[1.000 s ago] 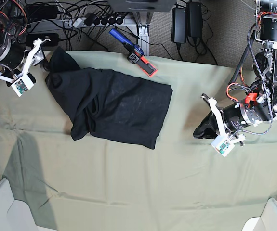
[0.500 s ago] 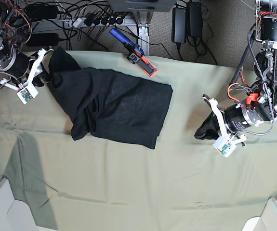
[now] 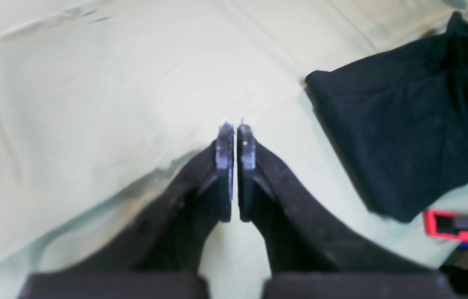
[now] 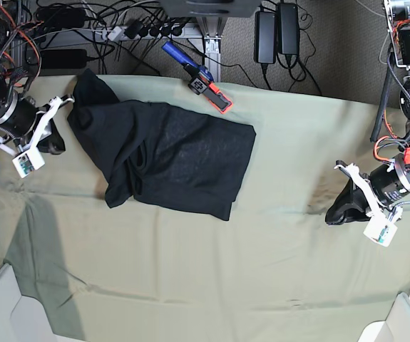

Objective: Fold the T-shirt properly
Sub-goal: 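Hold the shirt corner with the right gripper while adjusting its grip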

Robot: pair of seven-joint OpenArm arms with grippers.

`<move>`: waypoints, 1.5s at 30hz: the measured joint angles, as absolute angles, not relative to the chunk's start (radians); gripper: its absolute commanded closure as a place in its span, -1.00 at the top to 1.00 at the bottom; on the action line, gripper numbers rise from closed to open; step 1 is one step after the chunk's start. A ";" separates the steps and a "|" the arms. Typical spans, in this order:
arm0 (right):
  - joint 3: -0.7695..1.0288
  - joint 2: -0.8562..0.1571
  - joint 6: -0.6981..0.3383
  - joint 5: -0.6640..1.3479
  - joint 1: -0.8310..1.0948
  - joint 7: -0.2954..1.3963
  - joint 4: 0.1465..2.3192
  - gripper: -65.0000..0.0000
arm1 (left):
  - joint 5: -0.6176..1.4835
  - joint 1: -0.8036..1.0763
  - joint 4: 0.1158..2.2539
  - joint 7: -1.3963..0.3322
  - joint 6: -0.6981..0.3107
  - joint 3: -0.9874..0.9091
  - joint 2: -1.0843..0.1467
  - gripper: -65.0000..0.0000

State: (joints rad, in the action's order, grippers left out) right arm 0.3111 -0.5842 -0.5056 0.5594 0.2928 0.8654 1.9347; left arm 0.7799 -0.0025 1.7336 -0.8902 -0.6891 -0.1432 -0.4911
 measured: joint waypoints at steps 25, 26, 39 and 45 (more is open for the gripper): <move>0.664 -0.530 -0.508 0.916 0.521 1.145 2.329 -0.22 | 0.788 0.025 1.734 -0.888 -0.689 -0.143 -0.516 -0.85; 0.664 -0.526 -0.508 0.912 0.533 1.143 2.331 -0.22 | 0.788 0.025 1.734 -0.885 -0.690 -0.143 -0.516 -0.85; 0.428 -0.534 -0.509 0.598 0.610 1.052 2.328 -0.01 | 0.789 0.030 1.734 -0.884 -0.690 -0.143 -0.516 -0.85; 0.313 -0.534 -0.508 0.463 0.609 1.003 2.310 -0.01 | 0.789 0.030 1.734 -0.883 -0.690 -0.143 -0.516 -0.85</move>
State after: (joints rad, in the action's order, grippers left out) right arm 0.3134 -0.5343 -0.5083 0.4629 0.6094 1.0027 2.3104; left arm 0.7891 0.0303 1.7336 -0.8829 -0.6895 -0.1432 -0.5156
